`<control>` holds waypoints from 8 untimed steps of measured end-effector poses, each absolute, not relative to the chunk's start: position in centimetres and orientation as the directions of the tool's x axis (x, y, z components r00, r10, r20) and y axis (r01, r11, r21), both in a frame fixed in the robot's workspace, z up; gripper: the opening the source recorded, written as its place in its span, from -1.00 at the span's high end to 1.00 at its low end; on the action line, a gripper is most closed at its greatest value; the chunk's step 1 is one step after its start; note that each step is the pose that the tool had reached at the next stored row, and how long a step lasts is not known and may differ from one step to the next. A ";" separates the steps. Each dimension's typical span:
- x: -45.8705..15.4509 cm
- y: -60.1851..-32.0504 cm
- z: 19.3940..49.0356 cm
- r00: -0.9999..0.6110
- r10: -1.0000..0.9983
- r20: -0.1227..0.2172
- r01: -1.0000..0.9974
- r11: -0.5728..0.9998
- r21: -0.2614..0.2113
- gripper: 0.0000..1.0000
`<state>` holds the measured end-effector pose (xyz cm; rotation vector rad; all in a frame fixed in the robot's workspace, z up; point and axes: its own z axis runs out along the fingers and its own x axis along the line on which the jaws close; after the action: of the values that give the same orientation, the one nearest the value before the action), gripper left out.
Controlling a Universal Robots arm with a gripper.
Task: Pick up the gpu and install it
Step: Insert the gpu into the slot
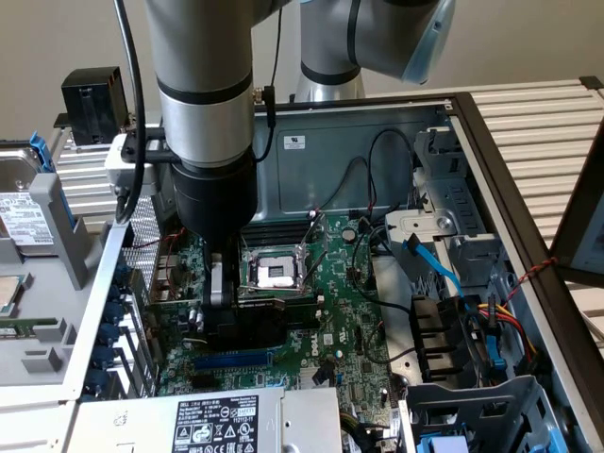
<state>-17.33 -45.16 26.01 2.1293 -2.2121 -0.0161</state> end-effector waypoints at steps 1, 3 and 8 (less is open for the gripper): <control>-17.3 -45.2 26.0 -0.037 -0.998 0.044 -0.998 0.039 0.057 0.46; -17.3 -45.2 26.0 -0.037 -0.998 0.044 -0.998 0.040 0.057 0.46; -17.3 -45.2 26.0 -0.038 -0.998 0.044 -0.998 0.041 0.057 0.46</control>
<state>-17.26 -45.19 25.96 2.1274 -2.2138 -0.0164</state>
